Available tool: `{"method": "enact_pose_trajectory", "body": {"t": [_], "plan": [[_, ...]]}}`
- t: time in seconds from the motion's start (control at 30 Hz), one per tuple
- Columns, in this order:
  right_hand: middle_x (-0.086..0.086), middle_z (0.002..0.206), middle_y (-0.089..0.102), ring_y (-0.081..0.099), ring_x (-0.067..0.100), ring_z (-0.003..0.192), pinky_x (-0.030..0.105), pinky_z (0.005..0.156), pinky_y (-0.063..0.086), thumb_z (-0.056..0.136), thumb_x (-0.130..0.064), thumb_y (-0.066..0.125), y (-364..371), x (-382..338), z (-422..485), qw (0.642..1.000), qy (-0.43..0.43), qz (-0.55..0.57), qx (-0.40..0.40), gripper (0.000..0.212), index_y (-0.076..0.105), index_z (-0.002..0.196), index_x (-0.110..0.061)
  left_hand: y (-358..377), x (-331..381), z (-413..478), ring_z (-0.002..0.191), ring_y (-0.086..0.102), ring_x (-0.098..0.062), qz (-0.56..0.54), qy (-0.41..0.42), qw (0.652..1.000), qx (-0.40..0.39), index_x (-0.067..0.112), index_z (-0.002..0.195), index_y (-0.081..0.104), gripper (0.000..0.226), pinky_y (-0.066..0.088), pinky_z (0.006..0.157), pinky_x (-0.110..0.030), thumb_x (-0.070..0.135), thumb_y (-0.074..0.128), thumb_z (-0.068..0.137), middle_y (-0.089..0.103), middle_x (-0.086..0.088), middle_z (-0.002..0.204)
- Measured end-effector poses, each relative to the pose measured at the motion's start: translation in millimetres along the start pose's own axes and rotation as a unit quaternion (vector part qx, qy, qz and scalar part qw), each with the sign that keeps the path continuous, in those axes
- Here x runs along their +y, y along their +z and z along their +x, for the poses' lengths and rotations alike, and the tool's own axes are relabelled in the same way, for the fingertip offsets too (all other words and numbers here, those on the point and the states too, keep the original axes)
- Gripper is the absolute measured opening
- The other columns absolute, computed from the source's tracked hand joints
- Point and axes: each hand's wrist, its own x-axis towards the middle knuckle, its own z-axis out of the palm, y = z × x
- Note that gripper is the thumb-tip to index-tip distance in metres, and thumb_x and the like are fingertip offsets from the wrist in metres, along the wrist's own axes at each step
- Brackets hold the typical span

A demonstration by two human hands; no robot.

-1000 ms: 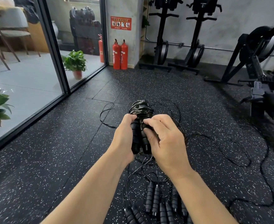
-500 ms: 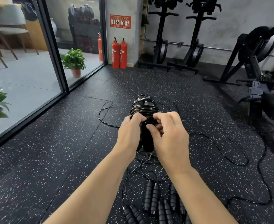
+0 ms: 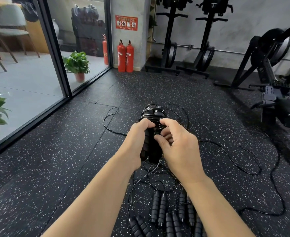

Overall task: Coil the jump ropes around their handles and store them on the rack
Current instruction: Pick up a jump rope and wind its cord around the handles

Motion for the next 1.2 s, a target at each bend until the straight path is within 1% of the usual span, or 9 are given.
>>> {"method": "enact_pose_trajectory", "body": {"t": [0.1, 0.27, 0.37, 0.53, 0.67, 0.77, 0.93, 1.03, 1.2], "plan": [[-0.013, 0.088, 0.063, 0.060, 0.003, 0.080, 0.028, 0.077, 0.053, 0.082, -0.022, 0.075, 1, -1, -3, 0.995, 0.065, 0.065, 0.045, 0.029, 0.065, 0.109, -0.022, 3, -1, 3, 0.059, 0.059, -0.021, -0.034, 0.005, 0.999, -0.005, 0.015, 0.082, 0.065, 0.017, 0.046, 0.058, -0.026, 0.028, 0.055, 0.086, 0.064, -0.006, 0.075], [-0.006, 0.101, 0.060, 0.058, 0.008, 0.087, 0.026, 0.077, 0.049, 0.087, -0.031, 0.070, 3, -6, -9, 0.990, 0.048, 0.015, 0.133, 0.026, 0.067, 0.107, -0.015, 13, -1, 5, 0.041, 0.058, -0.015, -0.082, -0.015, 0.996, -0.042, 0.015, 0.070, 0.062, 0.033, 0.043, 0.041, -0.017, 0.034, 0.046, 0.092, 0.061, 0.000, 0.054], [-0.004, 0.104, 0.057, 0.058, 0.009, 0.090, 0.033, 0.077, 0.054, 0.085, -0.031, 0.072, 1, -4, -7, 0.987, 0.049, 0.027, 0.150, 0.028, 0.068, 0.105, -0.012, 15, 1, 2, 0.043, 0.058, -0.016, -0.112, -0.022, 0.993, -0.040, 0.015, 0.072, 0.063, 0.031, 0.044, 0.042, -0.017, 0.037, 0.048, 0.089, 0.060, 0.001, 0.056], [-0.009, 0.096, 0.059, 0.058, 0.004, 0.083, 0.028, 0.073, 0.052, 0.083, -0.030, 0.075, -6, -1, -2, 0.995, 0.015, 0.036, 0.094, 0.021, 0.067, 0.097, -0.016, 12, 0, 3, 0.068, 0.062, -0.024, -0.106, -0.031, 0.994, -0.023, 0.015, 0.083, 0.066, 0.032, 0.049, 0.065, -0.030, 0.043, 0.051, 0.082, 0.064, -0.006, 0.080], [-0.010, 0.092, 0.061, 0.060, 0.005, 0.082, 0.027, 0.073, 0.052, 0.080, -0.029, 0.077, -13, 1, 0, 0.997, 0.021, 0.054, 0.048, 0.020, 0.069, 0.094, -0.017, 9, 1, -1, 0.048, 0.060, -0.020, -0.078, -0.024, 0.996, -0.028, 0.015, 0.075, 0.062, 0.032, 0.046, 0.055, -0.026, 0.042, 0.049, 0.086, 0.062, -0.003, 0.059], [-0.009, 0.088, 0.062, 0.061, 0.006, 0.079, 0.029, 0.073, 0.053, 0.078, -0.027, 0.079, -15, 0, 2, 0.995, 0.050, 0.081, 0.038, 0.019, 0.070, 0.091, -0.016, 11, 2, -5, 0.043, 0.058, -0.018, -0.066, -0.005, 0.997, -0.045, 0.014, 0.074, 0.061, 0.032, 0.045, 0.045, -0.021, 0.038, 0.047, 0.090, 0.061, -0.002, 0.056], [-0.008, 0.079, 0.059, 0.058, 0.012, 0.072, 0.038, 0.069, 0.050, 0.077, -0.025, 0.078, -16, 3, 0, 0.995, 0.085, 0.044, 0.023, 0.017, 0.066, 0.077, -0.014, 16, -1, -3, 0.057, 0.064, -0.018, -0.037, 0.022, 0.999, -0.010, 0.013, 0.093, 0.066, 0.032, 0.047, 0.047, -0.022, 0.040, 0.051, 0.088, 0.069, -0.005, 0.076], [-0.009, 0.077, 0.059, 0.058, 0.014, 0.070, 0.040, 0.067, 0.050, 0.077, -0.027, 0.078, -17, 4, -1, 0.993, 0.108, 0.040, 0.025, 0.017, 0.066, 0.075, -0.015, 22, -3, -3, 0.070, 0.065, -0.023, -0.006, 0.039, 0.999, 0.031, 0.011, 0.118, 0.062, 0.057, 0.050, 0.052, -0.027, 0.045, 0.057, 0.072, 0.072, -0.011, 0.095], [-0.008, 0.080, 0.059, 0.058, 0.015, 0.073, 0.038, 0.067, 0.049, 0.080, -0.029, 0.075, -21, 1, 0, 0.994, 0.112, 0.007, 0.018, 0.017, 0.066, 0.077, -0.014, 25, -3, -4, 0.067, 0.062, -0.022, 0.005, 0.044, 0.998, 0.042, 0.010, 0.122, 0.058, 0.050, 0.047, 0.047, -0.024, 0.035, 0.056, 0.079, 0.068, -0.008, 0.091]]}}
